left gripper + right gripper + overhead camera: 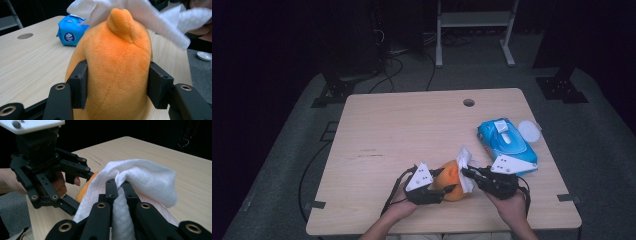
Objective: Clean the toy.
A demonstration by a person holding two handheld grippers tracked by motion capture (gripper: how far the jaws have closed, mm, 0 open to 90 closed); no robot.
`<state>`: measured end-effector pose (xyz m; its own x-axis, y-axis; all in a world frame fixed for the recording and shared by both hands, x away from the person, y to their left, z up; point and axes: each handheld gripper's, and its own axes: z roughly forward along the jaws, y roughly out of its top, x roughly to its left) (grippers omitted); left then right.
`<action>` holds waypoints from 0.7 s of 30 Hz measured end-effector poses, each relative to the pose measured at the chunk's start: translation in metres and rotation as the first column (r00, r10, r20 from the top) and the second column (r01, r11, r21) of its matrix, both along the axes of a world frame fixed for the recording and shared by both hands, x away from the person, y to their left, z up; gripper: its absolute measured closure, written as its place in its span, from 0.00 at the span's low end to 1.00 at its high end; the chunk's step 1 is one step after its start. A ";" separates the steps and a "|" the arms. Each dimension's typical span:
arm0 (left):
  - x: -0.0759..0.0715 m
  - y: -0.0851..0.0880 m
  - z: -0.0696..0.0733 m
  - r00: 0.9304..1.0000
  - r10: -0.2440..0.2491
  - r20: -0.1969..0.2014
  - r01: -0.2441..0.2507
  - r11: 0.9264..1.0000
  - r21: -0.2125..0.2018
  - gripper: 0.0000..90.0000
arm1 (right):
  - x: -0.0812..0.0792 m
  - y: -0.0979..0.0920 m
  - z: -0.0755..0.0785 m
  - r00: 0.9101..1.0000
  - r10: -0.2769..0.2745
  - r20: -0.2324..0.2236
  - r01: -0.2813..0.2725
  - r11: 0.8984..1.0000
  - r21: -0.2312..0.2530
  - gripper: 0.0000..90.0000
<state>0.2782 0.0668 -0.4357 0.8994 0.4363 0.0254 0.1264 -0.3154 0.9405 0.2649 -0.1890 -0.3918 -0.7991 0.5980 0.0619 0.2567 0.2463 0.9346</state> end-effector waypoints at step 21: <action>-0.001 0.003 0.009 1.000 -0.008 0.006 0.008 1.000 0.008 0.50 | 0.000 0.002 -0.001 1.000 -0.014 -0.028 0.015 0.999 0.034 0.95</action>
